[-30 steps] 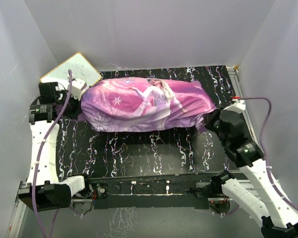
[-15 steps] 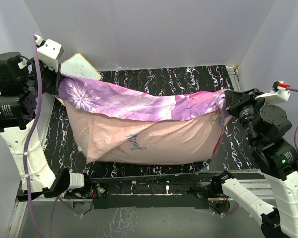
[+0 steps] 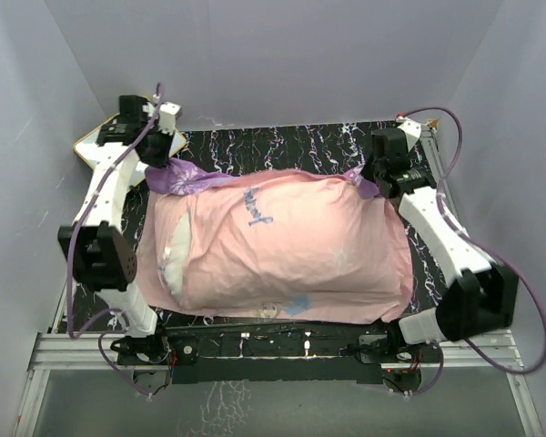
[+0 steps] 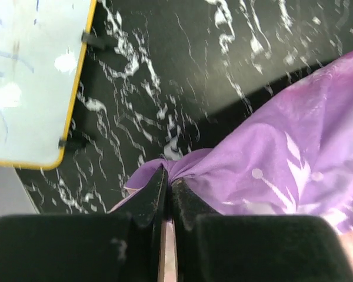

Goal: Remove the pillowcase from the pillow

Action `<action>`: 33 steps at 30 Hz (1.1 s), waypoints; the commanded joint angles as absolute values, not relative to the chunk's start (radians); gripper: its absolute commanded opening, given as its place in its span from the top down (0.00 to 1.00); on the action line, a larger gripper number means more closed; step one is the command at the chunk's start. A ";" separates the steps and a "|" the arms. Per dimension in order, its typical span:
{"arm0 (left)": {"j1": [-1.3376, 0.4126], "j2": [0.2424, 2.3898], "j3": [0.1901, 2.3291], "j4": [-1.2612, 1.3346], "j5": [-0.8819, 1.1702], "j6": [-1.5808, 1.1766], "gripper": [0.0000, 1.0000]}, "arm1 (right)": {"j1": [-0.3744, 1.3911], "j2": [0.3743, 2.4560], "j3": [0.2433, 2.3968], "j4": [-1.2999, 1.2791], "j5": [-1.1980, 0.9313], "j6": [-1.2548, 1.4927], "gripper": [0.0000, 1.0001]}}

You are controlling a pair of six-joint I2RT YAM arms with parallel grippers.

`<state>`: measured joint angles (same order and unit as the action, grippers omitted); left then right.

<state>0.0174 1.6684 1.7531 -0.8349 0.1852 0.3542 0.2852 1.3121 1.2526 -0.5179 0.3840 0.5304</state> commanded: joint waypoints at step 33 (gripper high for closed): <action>-0.025 1.242 1.126 -0.659 0.142 0.339 0.29 | 0.833 1.624 1.439 -0.298 0.232 0.284 0.36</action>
